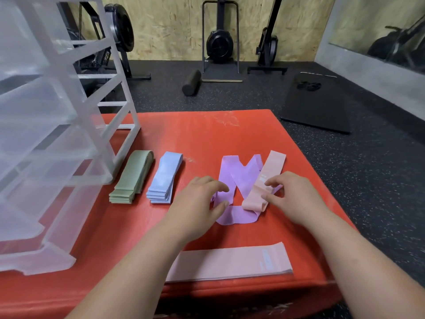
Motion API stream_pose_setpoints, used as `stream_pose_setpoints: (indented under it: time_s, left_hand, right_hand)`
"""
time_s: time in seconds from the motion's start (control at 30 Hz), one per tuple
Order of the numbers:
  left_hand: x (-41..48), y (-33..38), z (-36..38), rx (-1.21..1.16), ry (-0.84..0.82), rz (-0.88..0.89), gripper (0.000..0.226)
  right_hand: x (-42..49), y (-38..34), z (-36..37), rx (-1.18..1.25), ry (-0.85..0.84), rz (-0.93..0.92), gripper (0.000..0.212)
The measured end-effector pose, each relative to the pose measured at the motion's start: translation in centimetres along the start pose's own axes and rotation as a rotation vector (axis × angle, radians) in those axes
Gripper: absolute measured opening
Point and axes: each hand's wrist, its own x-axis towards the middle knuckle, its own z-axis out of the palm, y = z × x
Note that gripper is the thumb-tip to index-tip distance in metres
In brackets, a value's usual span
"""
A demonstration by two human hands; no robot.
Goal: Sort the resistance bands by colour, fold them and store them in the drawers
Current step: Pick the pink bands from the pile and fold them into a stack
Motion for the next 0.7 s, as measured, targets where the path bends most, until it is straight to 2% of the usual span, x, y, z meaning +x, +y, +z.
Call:
stream_pose_setpoints:
  time_s: [0.1, 0.2, 0.27, 0.4, 0.47, 0.63, 0.7]
  left_hand:
    - [0.2, -0.1, 0.1, -0.004, -0.005, -0.002, 0.028]
    - [0.4, -0.3, 0.2, -0.007, -0.006, -0.005, 0.028]
    - [0.5, -0.5, 0.2, -0.014, -0.005, -0.008, 0.028]
    - [1.0, -0.4, -0.1, -0.070, 0.056, -0.024, 0.028]
    - [1.2, -0.1, -0.3, -0.125, 0.110, -0.036, 0.026]
    - [1.5, 0.8, -0.7, -0.261, 0.226, -0.061, 0.023]
    - [1.5, 1.4, -1.0, -0.358, 0.266, -0.104, 0.022]
  right_hand:
    - [0.4, -0.5, 0.9, -0.077, -0.002, 0.031, 0.024]
    - [0.8, -0.8, 1.1, -0.163, 0.034, 0.067, 0.012]
    - [1.1, -1.1, 0.7, -0.151, 0.078, 0.073, 0.009]
    - [1.3, -3.3, -2.2, 0.040, 0.339, -0.027, 0.005]
    - [1.1, -4.7, -3.9, 0.192, 0.409, -0.045, 0.007]
    - [0.0, -6.5, -5.2, 0.314, 0.382, -0.068, 0.013]
    - [-0.4, -7.0, -5.5, 0.392, 0.363, -0.084, 0.009]
